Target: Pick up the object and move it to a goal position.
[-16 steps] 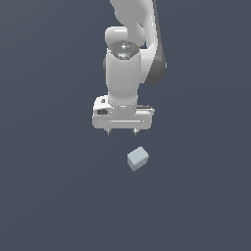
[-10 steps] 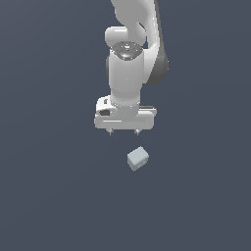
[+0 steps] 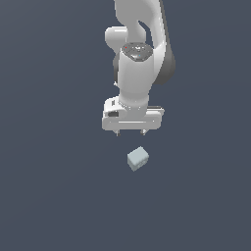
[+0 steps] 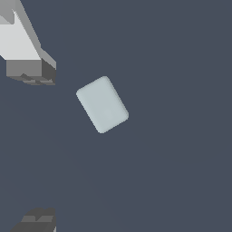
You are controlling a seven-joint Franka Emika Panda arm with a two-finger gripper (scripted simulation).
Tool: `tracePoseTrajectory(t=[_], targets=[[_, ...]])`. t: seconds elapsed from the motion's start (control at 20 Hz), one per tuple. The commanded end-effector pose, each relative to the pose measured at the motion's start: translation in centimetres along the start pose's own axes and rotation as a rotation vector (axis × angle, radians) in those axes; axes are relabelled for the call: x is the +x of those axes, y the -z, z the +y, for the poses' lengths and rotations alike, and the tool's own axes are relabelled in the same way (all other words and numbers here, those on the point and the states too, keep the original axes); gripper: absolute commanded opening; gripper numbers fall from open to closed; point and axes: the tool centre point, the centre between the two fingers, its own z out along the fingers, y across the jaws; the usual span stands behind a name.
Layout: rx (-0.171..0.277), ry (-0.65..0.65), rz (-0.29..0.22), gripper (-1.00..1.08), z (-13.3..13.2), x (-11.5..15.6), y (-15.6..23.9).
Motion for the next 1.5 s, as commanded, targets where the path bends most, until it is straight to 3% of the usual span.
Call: tracePoseTrajectory(t=[0.0, 0.6, 1.45], targets=[[0.000, -0.009, -0.001, 1.00, 0.1, 0.0, -0.1], [0.009, -0.173, -0.014, 1.00, -0.6, 0.6, -1.5], [0.011, -0.620, -0.051, 1.00, -2.2, 1.9, -5.7]])
